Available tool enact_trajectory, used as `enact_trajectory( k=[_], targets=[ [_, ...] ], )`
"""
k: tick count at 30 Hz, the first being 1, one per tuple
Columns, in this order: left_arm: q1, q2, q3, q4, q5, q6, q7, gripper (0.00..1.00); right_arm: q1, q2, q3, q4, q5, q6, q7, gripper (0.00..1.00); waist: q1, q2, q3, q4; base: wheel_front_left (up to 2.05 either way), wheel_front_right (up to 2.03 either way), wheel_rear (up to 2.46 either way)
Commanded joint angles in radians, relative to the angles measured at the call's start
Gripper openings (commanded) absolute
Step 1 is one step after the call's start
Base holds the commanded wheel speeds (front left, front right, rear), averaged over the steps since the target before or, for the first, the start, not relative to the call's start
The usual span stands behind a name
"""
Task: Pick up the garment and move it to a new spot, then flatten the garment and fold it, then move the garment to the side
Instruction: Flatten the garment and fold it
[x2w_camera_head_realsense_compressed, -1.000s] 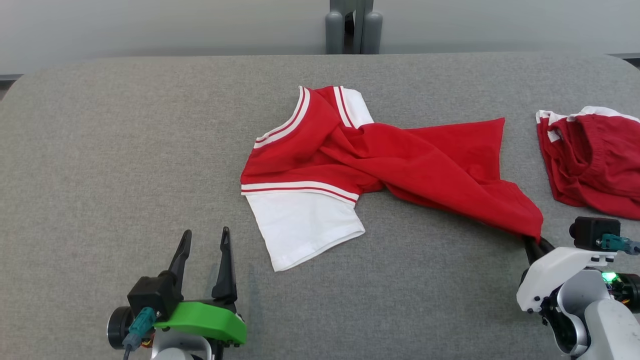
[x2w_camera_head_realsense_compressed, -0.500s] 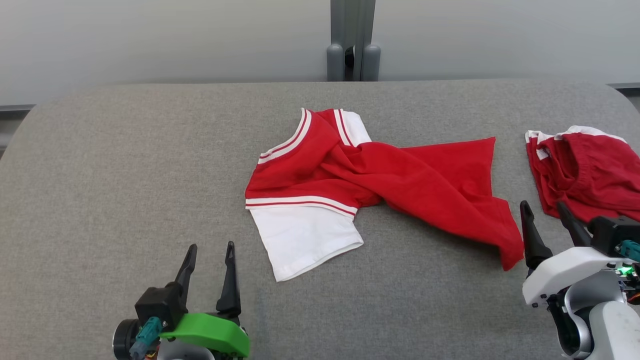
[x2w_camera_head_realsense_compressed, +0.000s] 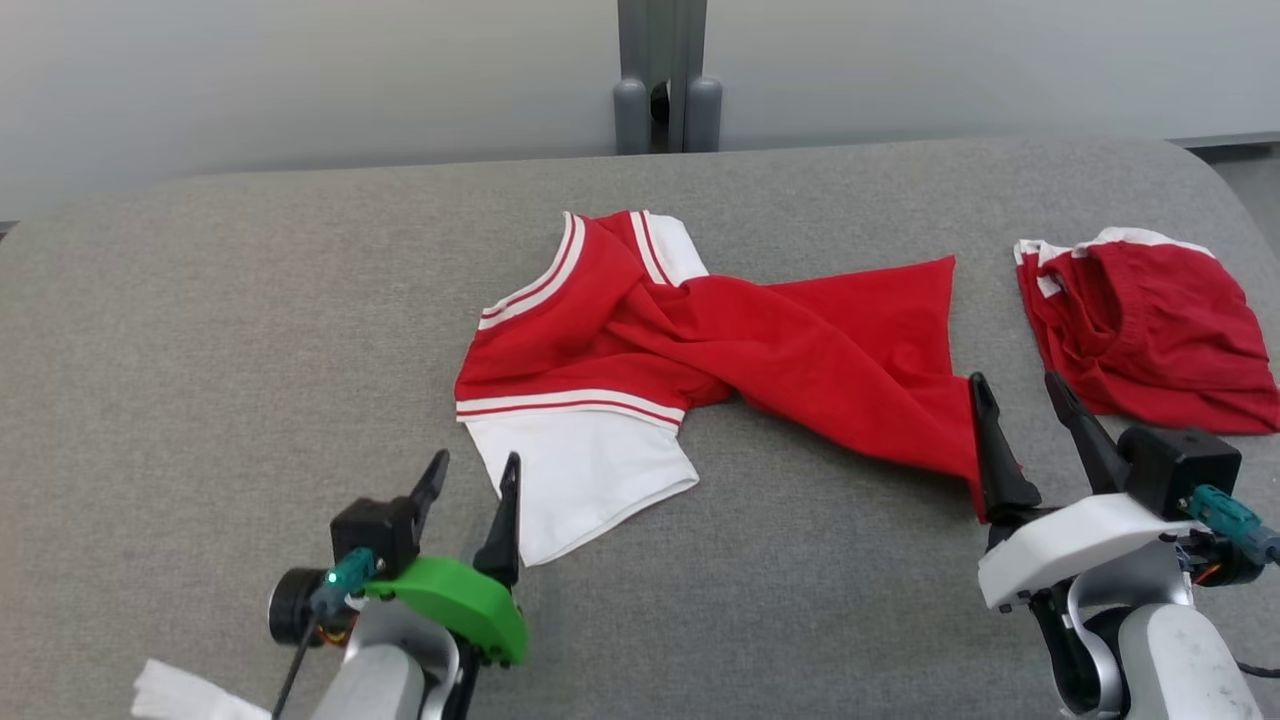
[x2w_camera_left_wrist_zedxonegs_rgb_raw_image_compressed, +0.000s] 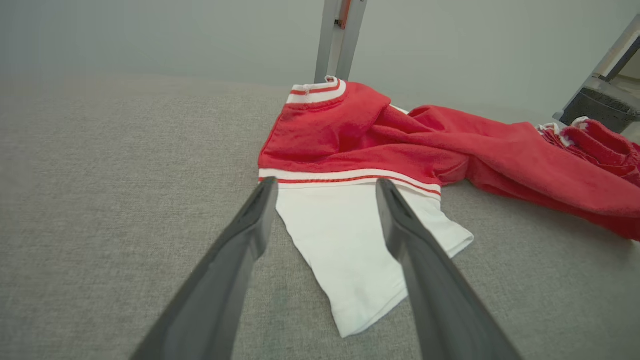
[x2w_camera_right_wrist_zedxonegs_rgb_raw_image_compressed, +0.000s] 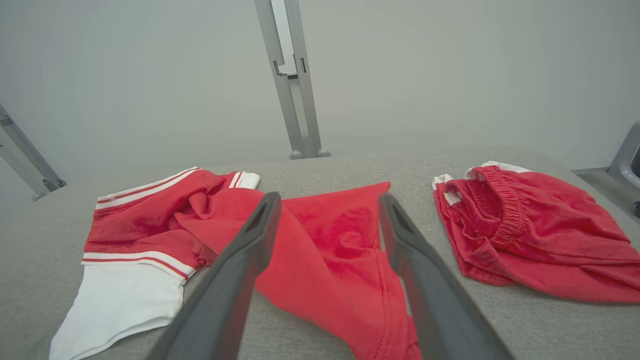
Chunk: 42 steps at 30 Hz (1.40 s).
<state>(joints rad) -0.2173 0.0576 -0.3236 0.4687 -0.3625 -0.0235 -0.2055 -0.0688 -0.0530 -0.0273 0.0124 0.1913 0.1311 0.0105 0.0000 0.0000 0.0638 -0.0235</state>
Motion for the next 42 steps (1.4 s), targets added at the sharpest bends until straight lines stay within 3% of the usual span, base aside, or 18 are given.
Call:
enact_trajectory(
  k=[1, 11, 18, 19, 20, 21, 22, 28, 42],
  targets=[
    [-0.05, 0.015, 0.005, 0.024, 0.007, -0.005, 0.005, 1.0, -0.02, -0.001, 0.009, -0.014, 0.003, -0.001, 0.0, 1.0, 0.0, 0.0, 0.045, -0.038, 0.0, 0.0, 0.0],
    [-0.3, 0.071, 0.058, 0.319, -0.03, -0.02, 0.076, 1.0, -0.096, 0.002, 0.061, -0.067, 0.006, -0.001, -0.006, 1.0, 0.0, 0.0, 0.161, -0.136, 0.0, 0.0, 0.0],
    [-0.378, 0.072, 0.057, 0.449, -0.035, -0.028, 0.059, 1.0, -0.108, 0.002, 0.045, -0.059, 0.006, -0.001, -0.02, 1.0, 0.0, 0.0, 0.183, -0.153, 0.0, 0.0, 0.0],
    [-0.386, 0.07, 0.054, 0.466, -0.034, -0.031, 0.053, 0.89, -0.109, 0.002, 0.042, -0.058, 0.007, -0.001, -0.022, 1.0, 0.0, 0.0, 0.183, -0.153, 0.0, 0.0, 0.0],
    [-0.392, 0.068, 0.052, 0.476, -0.034, -0.032, 0.048, 0.44, -0.109, 0.002, 0.039, -0.057, 0.008, -0.001, -0.023, 1.0, 0.0, 0.0, 0.183, -0.152, 0.0, 0.0, 0.0],
    [-0.397, 0.064, 0.051, 0.486, -0.038, -0.038, 0.038, 0.16, -0.107, 0.002, 0.034, -0.057, 0.01, -0.001, -0.026, 1.0, 0.0, 0.0, 0.182, -0.148, 0.0, 0.0, 0.0],
    [-0.399, 0.059, 0.05, 0.494, -0.041, -0.04, 0.029, 0.0, -0.104, 0.002, 0.029, -0.057, 0.011, -0.001, -0.029, 1.0, 0.0, 0.0, 0.18, -0.144, 0.0, 0.0, 0.0],
    [-0.402, 0.051, 0.057, 0.512, -0.054, -0.047, -0.023, 0.0, -0.075, 0.002, -0.035, -0.06, 0.013, -0.001, -0.039, 1.0, 0.0, 0.0, 0.163, -0.088, 0.0, 0.0, 0.0],
    [-0.327, 0.107, 0.097, 0.491, -0.099, -0.031, -0.047, 0.0, -0.037, 0.002, -0.212, -0.068, -0.022, -0.001, -0.01, 1.0, 0.0, 0.0, 0.152, 0.021, 0.0, 0.0, 0.0]
  ],
)
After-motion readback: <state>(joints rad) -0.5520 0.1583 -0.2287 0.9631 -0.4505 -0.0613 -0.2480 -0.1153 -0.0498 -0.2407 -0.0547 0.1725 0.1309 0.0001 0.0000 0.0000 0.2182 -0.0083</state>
